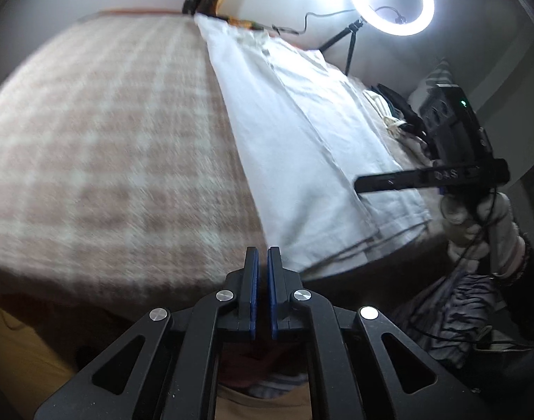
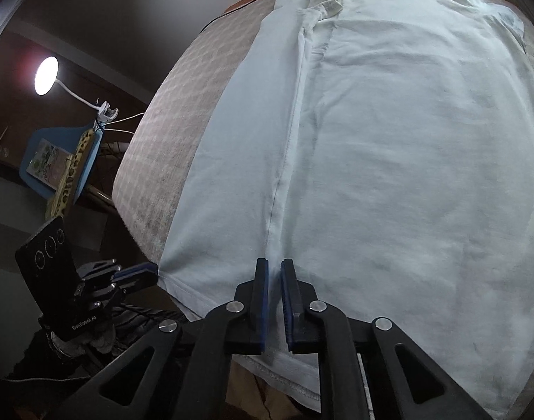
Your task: Fold small clothes
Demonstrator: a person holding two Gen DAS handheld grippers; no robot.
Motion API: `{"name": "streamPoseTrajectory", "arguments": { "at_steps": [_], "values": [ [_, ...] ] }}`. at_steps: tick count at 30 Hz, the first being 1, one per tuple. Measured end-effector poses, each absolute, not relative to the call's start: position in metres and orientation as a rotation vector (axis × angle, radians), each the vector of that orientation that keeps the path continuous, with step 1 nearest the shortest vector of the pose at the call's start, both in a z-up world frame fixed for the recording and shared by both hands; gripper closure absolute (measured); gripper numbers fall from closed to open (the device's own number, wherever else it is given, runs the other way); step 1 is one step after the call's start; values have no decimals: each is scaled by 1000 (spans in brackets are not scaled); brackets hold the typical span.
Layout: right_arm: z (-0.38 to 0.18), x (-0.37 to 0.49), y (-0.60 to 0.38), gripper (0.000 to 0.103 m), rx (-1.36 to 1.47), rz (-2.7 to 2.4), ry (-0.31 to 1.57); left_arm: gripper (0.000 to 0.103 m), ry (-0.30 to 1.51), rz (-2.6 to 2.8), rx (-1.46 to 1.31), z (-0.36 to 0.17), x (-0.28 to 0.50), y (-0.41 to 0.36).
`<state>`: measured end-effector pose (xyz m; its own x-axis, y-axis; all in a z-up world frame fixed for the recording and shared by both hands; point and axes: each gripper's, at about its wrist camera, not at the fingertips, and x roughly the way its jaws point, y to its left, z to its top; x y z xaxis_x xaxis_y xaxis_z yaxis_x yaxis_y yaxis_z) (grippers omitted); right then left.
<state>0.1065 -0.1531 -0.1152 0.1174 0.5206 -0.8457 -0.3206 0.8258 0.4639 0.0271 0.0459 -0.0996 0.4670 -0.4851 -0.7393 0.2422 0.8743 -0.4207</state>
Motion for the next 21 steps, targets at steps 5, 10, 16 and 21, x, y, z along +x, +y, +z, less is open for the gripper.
{"name": "streamPoseTrajectory", "arguments": {
  "at_steps": [5, 10, 16, 21],
  "values": [
    [-90, 99, -187, 70, 172, 578, 1195, 90, 898, -456, -219, -82, 25, 35],
    [-63, 104, -223, 66, 180, 497, 1081, 73, 784, -472, -148, -68, 21, 7],
    [-32, 117, -272, 62, 215, 396, 957, 68, 783, -558, -73, -60, 29, -45],
    [-14, 132, -321, 55, 252, 344, 890, 68, 785, -683, -60, -56, 30, -99]
  ]
}}
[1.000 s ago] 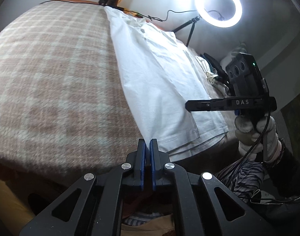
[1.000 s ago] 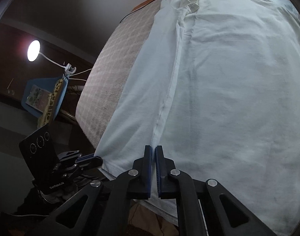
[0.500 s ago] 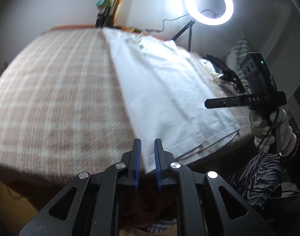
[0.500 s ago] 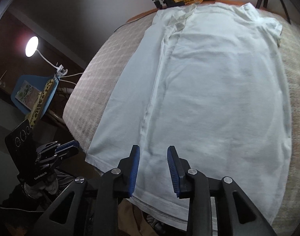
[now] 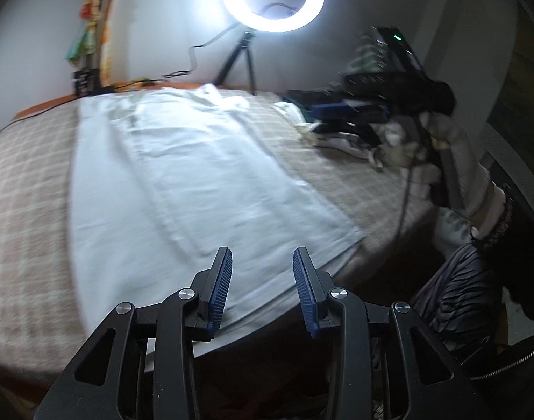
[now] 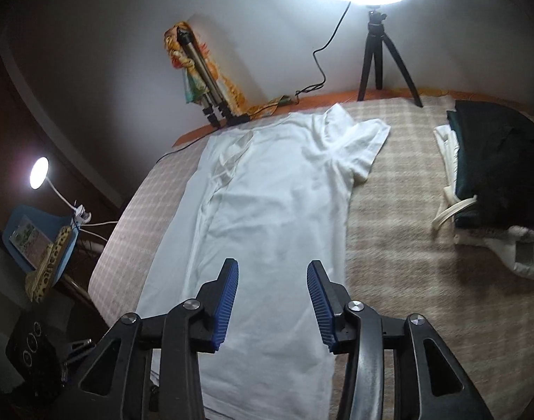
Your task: Fold small clothes
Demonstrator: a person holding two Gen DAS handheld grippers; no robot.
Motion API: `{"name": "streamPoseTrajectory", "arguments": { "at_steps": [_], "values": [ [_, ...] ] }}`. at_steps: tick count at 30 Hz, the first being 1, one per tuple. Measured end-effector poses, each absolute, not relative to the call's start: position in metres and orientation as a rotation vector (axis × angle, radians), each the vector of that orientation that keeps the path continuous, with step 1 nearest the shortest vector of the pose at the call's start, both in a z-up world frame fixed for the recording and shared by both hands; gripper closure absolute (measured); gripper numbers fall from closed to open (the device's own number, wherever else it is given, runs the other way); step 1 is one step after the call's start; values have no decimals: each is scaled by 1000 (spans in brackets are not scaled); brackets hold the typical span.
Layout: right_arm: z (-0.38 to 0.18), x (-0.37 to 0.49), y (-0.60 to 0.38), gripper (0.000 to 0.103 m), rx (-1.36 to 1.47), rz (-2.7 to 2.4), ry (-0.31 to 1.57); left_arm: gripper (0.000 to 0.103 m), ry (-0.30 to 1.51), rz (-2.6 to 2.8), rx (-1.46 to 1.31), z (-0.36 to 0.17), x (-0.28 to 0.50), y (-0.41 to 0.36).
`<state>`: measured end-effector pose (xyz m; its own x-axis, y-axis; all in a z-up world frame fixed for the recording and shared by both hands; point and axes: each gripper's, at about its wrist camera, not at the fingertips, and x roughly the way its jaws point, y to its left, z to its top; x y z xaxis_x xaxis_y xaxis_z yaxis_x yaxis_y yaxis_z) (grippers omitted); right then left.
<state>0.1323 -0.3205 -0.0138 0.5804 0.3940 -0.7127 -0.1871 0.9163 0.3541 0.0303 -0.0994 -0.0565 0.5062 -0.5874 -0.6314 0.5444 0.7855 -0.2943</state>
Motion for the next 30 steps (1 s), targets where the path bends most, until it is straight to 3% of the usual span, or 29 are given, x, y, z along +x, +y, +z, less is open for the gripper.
{"name": "streamPoseTrajectory", "arguments": {
  "at_steps": [2, 5, 8, 16, 24, 27, 30],
  "values": [
    [-10, 138, -338, 47, 277, 328, 879, 68, 771, -725, -12, -57, 28, -124],
    [-5, 145, -364, 45, 313, 321, 866, 68, 787, -794, 29, -61, 30, -162],
    [0, 151, -383, 42, 318, 299, 853, 52, 810, -840, 26, -67, 33, -193],
    [7, 187, -408, 37, 304, 273, 864, 52, 833, -838, 131, -95, 34, -257],
    [0, 250, -396, 37, 288, 283, 881, 52, 816, -804, 149, -109, 39, -266],
    [-13, 279, -392, 37, 320, 292, 896, 62, 799, -799, 142, -110, 40, -266],
    [-32, 314, -389, 37, 316, 260, 929, 78, 804, -791, 103, -111, 47, -263]
  ]
}}
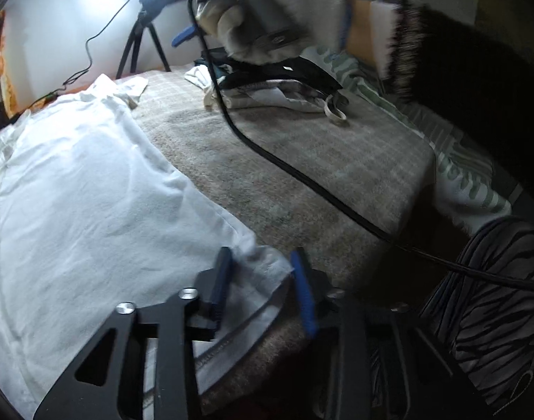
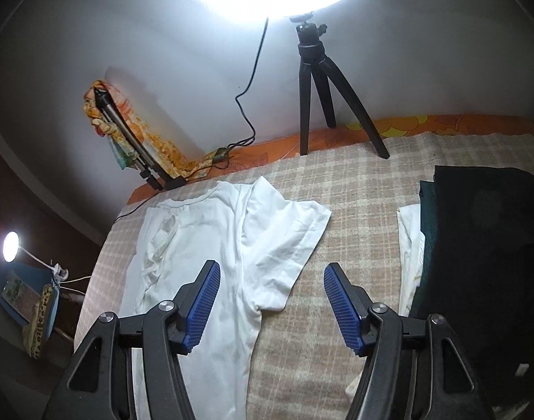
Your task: Fold small clothes
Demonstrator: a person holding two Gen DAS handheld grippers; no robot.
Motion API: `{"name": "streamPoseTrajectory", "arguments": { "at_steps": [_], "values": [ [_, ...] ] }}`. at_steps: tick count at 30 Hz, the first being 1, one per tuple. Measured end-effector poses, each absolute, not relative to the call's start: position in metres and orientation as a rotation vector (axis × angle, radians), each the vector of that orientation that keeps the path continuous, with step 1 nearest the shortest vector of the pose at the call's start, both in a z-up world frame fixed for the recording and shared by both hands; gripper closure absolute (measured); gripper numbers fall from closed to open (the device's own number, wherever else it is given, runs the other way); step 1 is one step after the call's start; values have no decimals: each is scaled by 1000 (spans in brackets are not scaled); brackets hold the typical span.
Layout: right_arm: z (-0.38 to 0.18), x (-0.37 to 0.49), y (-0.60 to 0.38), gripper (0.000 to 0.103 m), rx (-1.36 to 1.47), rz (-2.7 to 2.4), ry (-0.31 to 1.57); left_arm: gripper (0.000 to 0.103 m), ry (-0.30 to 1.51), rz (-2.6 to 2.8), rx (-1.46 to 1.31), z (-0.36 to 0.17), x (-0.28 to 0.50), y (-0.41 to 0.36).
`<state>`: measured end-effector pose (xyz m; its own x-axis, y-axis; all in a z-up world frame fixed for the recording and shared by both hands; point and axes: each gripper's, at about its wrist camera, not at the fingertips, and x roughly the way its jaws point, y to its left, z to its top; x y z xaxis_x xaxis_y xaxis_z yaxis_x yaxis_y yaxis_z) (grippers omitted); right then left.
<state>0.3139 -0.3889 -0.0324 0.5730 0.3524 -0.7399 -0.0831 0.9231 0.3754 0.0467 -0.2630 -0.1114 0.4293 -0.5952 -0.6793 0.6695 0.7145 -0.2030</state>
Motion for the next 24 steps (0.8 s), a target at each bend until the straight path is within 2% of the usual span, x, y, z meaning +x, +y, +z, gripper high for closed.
{"name": "streamPoseTrajectory", "arguments": {
  "at_steps": [5, 10, 13, 24],
  "values": [
    [-60, 359, -388, 37, 345, 220, 969, 90, 836, -800, -24, -110, 59, -250],
    [-81, 387, -386, 37, 306, 164, 997, 91, 821, -813, -122, -102, 63, -235],
    [-89, 397, -386, 32, 289, 149, 990, 92, 823, -819, -151, -100, 67, -232],
    [-109, 419, -374, 32, 253, 149, 999, 93, 817, -827, -207, -99, 68, -226]
  ]
}}
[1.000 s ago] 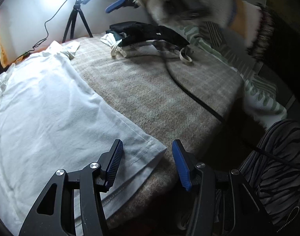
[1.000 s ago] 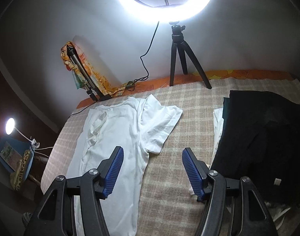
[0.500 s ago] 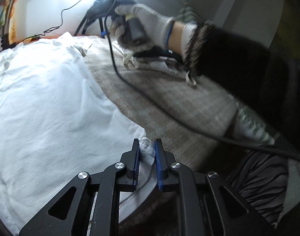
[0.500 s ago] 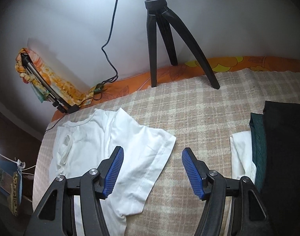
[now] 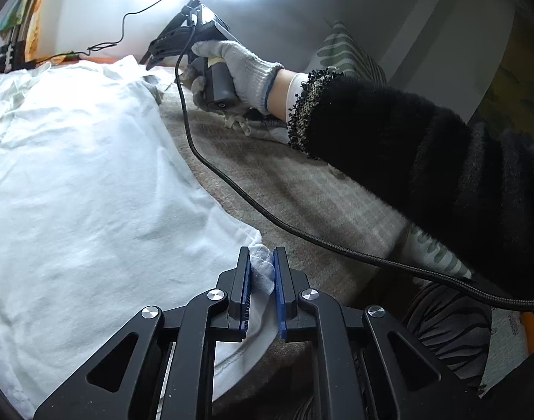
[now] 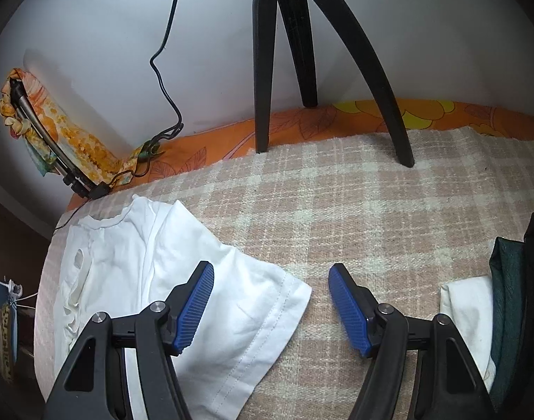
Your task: Fold small clothes
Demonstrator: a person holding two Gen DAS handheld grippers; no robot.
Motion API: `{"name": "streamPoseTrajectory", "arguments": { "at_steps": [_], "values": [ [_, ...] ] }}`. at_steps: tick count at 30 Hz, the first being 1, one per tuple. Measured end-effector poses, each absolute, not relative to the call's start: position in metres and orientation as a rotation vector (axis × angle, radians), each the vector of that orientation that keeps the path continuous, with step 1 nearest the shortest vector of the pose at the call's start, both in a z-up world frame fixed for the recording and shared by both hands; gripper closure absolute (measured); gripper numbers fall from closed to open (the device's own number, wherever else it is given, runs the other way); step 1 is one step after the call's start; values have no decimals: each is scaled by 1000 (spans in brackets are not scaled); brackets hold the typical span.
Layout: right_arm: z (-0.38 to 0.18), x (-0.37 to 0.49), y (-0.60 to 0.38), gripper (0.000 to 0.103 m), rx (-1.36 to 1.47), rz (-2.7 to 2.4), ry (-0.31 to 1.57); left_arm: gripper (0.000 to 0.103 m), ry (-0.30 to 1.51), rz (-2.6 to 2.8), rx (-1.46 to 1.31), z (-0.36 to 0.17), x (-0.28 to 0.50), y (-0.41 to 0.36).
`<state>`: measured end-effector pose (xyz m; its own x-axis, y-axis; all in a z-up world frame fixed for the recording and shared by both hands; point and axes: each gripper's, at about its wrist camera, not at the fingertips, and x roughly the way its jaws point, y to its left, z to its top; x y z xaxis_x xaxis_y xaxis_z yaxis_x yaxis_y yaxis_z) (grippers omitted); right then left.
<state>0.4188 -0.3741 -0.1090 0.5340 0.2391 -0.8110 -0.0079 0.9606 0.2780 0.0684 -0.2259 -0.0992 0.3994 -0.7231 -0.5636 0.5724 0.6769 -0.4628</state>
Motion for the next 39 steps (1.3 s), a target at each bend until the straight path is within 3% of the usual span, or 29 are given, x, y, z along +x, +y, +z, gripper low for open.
{"name": "streamPoseTrajectory", "arguments": {
  "at_steps": [1, 3, 5, 6, 8, 9, 25, 39],
  "values": [
    [-109, 417, -372, 33, 246, 147, 988, 93, 817, -825, -212, -100, 69, -225],
    [-110, 417, -368, 45, 240, 166, 992, 93, 816, -824, -226, -101, 70, -222],
    [-109, 417, -362, 71, 223, 176, 1003, 94, 815, -829, -238, -102, 71, -220],
    [-109, 417, -359, 76, 220, 181, 1005, 94, 812, -833, -239, -101, 70, -219],
    [-104, 415, -352, 96, 201, 188, 999, 95, 798, -839, -241, -98, 70, -217],
    [-99, 414, -348, 98, 176, 178, 993, 95, 791, -840, -243, -97, 70, -215],
    [-28, 420, -255, 101, -75, 108, 990, 96, 757, -774, -313, -94, 63, -164],
    [-49, 430, -112, 101, -291, 185, 1004, 96, 785, -654, -361, -111, 51, -116]
  ]
}}
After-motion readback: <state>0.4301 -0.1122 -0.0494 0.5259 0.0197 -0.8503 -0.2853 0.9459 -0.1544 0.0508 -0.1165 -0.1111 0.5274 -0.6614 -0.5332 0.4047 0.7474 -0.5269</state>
